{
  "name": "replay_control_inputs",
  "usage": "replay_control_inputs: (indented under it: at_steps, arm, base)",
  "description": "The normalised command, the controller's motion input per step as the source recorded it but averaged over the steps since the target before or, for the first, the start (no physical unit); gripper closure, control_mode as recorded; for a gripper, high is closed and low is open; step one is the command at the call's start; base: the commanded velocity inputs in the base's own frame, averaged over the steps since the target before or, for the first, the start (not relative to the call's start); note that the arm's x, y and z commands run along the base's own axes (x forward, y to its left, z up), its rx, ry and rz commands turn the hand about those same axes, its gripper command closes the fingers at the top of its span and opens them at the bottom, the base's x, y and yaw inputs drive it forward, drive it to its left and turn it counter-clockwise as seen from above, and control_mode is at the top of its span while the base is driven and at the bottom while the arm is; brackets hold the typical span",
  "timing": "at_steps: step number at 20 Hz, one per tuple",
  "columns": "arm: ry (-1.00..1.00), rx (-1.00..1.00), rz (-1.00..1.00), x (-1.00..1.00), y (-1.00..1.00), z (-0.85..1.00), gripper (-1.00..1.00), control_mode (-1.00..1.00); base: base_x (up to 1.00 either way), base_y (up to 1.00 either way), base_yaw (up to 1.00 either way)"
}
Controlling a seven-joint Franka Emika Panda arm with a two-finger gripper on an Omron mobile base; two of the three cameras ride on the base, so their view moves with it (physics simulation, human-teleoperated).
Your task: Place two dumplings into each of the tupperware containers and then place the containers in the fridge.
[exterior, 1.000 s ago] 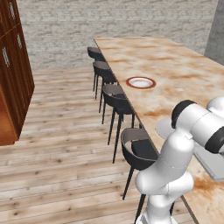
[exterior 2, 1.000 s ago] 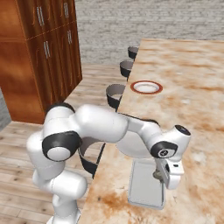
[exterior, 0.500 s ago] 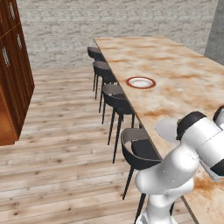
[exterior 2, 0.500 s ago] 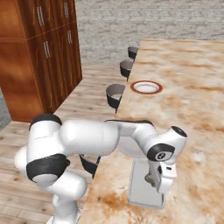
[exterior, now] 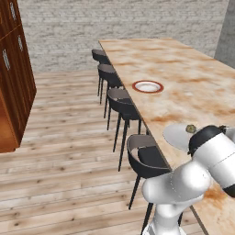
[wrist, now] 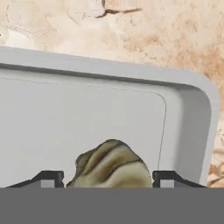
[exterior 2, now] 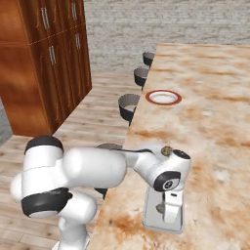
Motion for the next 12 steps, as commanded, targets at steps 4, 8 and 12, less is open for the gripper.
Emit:
replay_control_inputs:
  at_steps: [4,8,12]
  arm:
    - [-0.23,0.02,0.00,-0.44,-0.09,0.59,-1.00,-1.00]
    - [-0.26,0.01,0.05,-0.07,0.06,0.89,-1.00,-1.00]
    - [-0.14,0.00,0.31,0.26,0.52,0.65,-1.00,-1.00]
  base:
    - [0.00,0.00,0.00]
    - [0.00,0.00,0.00]
    - [0.00,0.00,0.00]
